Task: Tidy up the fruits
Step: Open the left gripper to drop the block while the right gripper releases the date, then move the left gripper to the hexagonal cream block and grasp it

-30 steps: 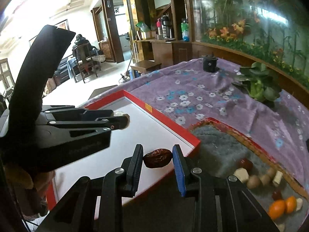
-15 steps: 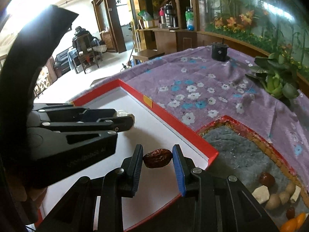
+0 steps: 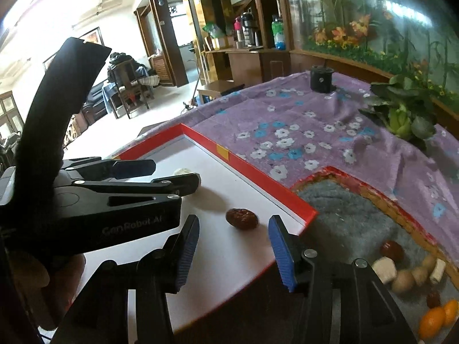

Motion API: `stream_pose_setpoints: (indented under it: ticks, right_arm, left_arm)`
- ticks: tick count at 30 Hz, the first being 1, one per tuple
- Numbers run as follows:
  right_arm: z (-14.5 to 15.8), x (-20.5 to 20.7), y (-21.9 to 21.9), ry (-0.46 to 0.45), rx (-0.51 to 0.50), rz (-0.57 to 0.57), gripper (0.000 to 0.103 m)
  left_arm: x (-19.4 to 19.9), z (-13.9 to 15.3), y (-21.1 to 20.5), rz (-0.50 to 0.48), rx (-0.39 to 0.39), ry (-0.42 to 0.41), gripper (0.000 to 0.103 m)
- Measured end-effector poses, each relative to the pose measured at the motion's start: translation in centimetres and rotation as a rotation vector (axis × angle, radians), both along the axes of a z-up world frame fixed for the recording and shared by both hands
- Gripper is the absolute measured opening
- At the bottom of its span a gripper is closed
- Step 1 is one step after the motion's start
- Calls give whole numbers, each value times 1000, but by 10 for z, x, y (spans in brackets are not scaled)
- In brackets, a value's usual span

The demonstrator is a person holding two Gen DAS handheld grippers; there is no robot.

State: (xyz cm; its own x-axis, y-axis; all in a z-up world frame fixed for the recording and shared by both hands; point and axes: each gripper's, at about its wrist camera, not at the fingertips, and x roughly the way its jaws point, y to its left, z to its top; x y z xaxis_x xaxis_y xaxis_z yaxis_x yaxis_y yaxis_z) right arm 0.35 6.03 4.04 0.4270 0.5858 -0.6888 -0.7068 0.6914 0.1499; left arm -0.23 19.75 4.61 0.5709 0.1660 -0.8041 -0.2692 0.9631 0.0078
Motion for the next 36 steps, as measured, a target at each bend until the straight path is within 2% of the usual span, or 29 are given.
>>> stream_pose_setpoints:
  ticks: [7,10,15,18,20,25,30,36]
  right_arm:
    - [21,-27,-43,-45,20,-66,49]
    - [28,-35,-66,-66,4,-113,49]
    - [34,-49,-116,-82,2,-199,56]
    - [34,-56,-146,-103,-5,-255,58]
    - [32,-61,-167,-106,-16,-292,64]
    - [27,-72,-202,-114,-29,-345,64]
    - [22,-77,-225,-101,-12,-373,65]
    - [19,-76,-239,-86,14,-388,65]
  left_arm:
    - [-26,27,-33,-39,42,-93,61]
    - [-32,33,-53,-83,21,-108,61]
    - [-37,40,-89,-159,15,-117,61]
    - [-38,40,-107,-197,-5,-113,61]
    - [-38,40,-120,-222,-7,-112,61]
    - [-29,33,-146,-264,-24,-88,61]
    - [-15,17,-169,-325,-40,-29,61]
    - [6,-3,-179,-339,-40,19,61]
